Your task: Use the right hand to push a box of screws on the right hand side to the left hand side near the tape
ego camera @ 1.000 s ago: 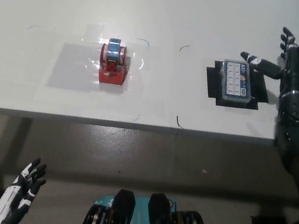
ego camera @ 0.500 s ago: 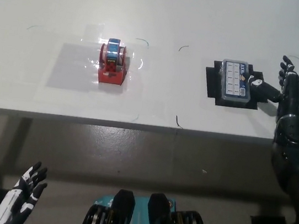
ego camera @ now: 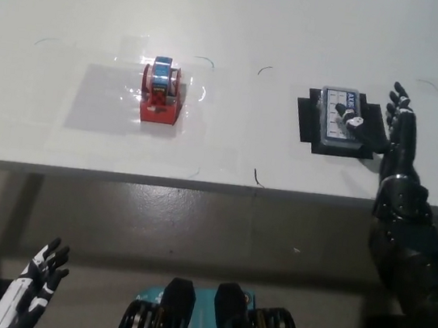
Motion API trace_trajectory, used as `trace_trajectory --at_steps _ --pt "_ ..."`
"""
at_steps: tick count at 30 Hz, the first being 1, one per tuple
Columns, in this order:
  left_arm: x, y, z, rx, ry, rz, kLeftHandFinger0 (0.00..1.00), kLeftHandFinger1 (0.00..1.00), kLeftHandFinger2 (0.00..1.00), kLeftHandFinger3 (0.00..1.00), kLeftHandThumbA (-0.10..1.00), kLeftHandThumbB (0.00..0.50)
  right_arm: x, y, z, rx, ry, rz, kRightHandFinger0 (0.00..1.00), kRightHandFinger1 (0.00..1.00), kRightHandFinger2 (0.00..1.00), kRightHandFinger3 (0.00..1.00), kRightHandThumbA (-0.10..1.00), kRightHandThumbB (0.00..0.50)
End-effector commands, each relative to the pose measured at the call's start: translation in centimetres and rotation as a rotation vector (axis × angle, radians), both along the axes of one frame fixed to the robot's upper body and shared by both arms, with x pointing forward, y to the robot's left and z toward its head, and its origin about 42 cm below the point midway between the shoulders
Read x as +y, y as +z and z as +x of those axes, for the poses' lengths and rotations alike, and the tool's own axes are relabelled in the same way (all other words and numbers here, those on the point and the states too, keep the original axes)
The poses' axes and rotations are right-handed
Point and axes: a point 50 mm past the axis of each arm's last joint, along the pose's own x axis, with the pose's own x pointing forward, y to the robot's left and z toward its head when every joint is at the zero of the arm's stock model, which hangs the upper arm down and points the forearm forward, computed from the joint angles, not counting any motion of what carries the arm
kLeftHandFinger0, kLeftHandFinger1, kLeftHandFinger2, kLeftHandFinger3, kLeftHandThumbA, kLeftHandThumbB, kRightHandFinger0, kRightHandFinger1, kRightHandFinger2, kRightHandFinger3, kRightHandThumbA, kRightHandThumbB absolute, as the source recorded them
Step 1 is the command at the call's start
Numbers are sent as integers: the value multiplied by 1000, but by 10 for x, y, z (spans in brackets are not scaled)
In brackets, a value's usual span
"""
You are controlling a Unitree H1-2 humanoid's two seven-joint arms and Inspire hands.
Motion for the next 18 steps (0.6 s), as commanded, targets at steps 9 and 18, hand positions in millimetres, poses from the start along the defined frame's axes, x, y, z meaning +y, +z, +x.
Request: trace_trajectory --at_steps 9,18 --pt "2 -1 -11 -20 -13 7 1000 1000 1000 1000 787 257 67 -3 -8 -26 83 199 1000 1000 1000 1000 1000 100" --pt "1 -7 -19 -1 7 2 1000 1000 1000 1000 794 257 103 -4 -16 -19 101 281 1000 1000 1000 1000 1000 158"
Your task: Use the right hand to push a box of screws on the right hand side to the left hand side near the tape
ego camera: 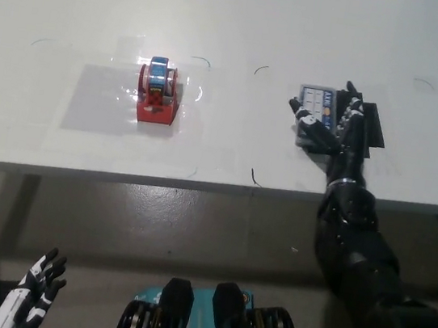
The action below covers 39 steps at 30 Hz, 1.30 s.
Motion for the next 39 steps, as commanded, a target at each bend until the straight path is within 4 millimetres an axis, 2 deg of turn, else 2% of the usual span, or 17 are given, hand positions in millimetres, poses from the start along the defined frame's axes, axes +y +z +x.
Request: trace_trajectory --at_steps 1,10,13,16,21,23,25,26,31,34,39 --pt "0 1 -6 -32 -1 6 1000 1000 1000 1000 796 256 35 4 -4 1 55 86 1000 1000 1000 1000 1000 159" --pt "-1 -3 -16 -14 8 -4 1000 1000 1000 1000 803 268 59 -6 -16 34 57 180 1000 1000 1000 1000 1000 238" --pt "0 -3 -16 -12 3 4 1000 1000 1000 1000 805 264 66 -6 -19 34 62 193 1000 1000 1000 1000 1000 233" --pt "-1 -4 -17 -10 3 8 1000 1000 1000 1000 808 263 73 -6 -22 29 68 196 1000 1000 1000 1000 1000 205" --pt "-2 -3 -15 -18 5 -4 1000 1000 1000 1000 802 280 84 -1 -23 28 66 224 1000 1000 1000 1000 1000 204" --pt "-4 -2 -15 -20 8 -7 1000 1000 1000 1000 795 275 91 -1 -24 41 68 277 1000 1000 1000 1000 1000 182" --pt "-4 -3 -17 -18 6 -12 1000 1000 1000 1000 790 278 95 -2 -26 50 71 314 1000 1000 1000 1000 1000 187" --pt "-4 -3 -19 -17 4 -12 1000 1000 1000 1000 789 278 100 -3 -28 61 76 331 1000 1000 1000 1000 1000 205" --pt "-4 -5 -22 -7 0 0 1000 1000 1000 1000 802 267 110 -6 -33 81 79 377 1000 1000 1000 1000 1000 188" --pt "-4 -6 -24 -2 -3 -3 1000 1000 1000 1000 810 269 118 -4 -34 92 78 422 1000 1000 1000 1000 1000 195" --pt "-3 -5 -23 -2 -11 0 1000 1000 1000 1000 815 278 126 2 -34 98 81 407 1000 1000 1000 1000 1000 189"
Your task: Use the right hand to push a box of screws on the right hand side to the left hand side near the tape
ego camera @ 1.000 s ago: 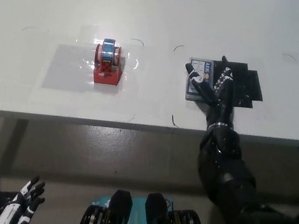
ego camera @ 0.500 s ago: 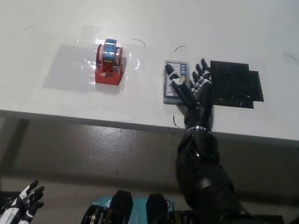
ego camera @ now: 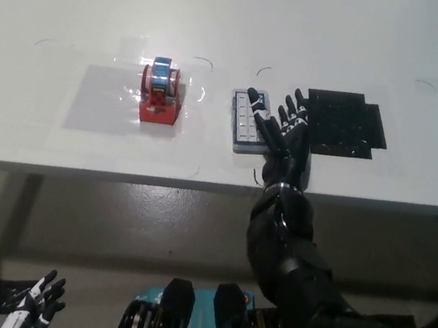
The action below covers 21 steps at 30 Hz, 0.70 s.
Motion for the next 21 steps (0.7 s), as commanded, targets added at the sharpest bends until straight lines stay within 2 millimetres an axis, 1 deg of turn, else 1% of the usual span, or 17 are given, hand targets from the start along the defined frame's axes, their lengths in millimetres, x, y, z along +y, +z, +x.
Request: trace_trajectory --at_steps 1,4,7,10,12,13,14,18,20,21 --pt "2 8 -1 -53 -31 18 1000 1000 1000 1000 816 272 44 3 -12 50 88 37 1000 1000 1000 1000 1000 197" --pt "2 9 0 -59 -26 21 1000 1000 1000 1000 821 281 47 4 -12 53 95 41 1000 1000 1000 1000 1000 206" --pt "3 11 1 -64 -31 26 1000 1000 1000 1000 828 274 52 6 -13 54 102 61 1000 1000 1000 1000 1000 222" --pt "4 12 3 -65 -33 32 1000 1000 1000 1000 829 280 57 8 -14 49 120 53 1000 1000 1000 1000 1000 212" --pt "5 13 6 -65 -39 34 1000 1000 1000 1000 836 288 62 10 -15 34 141 43 1000 1000 1000 1000 1000 217" --pt "5 13 7 -67 -42 32 1000 1000 1000 1000 835 286 63 11 -15 25 148 31 1000 1000 1000 1000 1000 232" --pt "5 13 8 -69 -43 32 1000 1000 1000 1000 834 283 66 12 -17 18 157 23 1000 1000 1000 1000 1000 257" --pt "4 12 9 -68 -47 35 1000 1000 1000 1000 829 273 73 13 -19 32 159 66 1000 1000 1000 1000 1000 246" --pt "1 12 10 -69 -51 32 1000 1000 1000 1000 834 278 79 13 -21 55 153 115 1000 1000 1000 1000 1000 245" --pt "1 12 9 -69 -52 40 1000 1000 1000 1000 853 280 82 14 -23 63 153 146 1000 1000 1000 1000 1000 234"
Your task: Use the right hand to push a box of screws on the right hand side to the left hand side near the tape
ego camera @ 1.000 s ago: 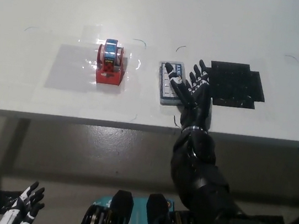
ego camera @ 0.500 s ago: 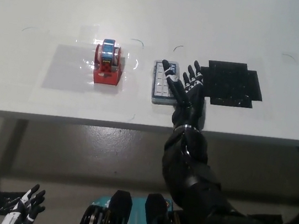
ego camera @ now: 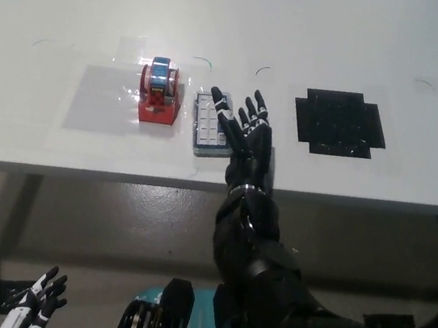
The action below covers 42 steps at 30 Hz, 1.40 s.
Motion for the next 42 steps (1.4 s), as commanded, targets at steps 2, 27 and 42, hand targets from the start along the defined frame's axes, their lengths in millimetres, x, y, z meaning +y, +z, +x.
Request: trace_trajectory --at_steps 2,27,42 --pt "1 9 4 -59 -33 27 1000 1000 1000 1000 849 279 40 12 -10 55 77 138 1000 1000 1000 1000 1000 229" --pt "10 16 12 -78 -31 39 1000 1000 1000 1000 812 261 57 35 -6 69 55 258 1000 1000 1000 1000 1000 186" --pt "10 16 18 -85 -23 47 1000 1000 1000 1000 807 237 -18 103 8 -439 -144 -107 1000 1000 1000 1000 1000 189"
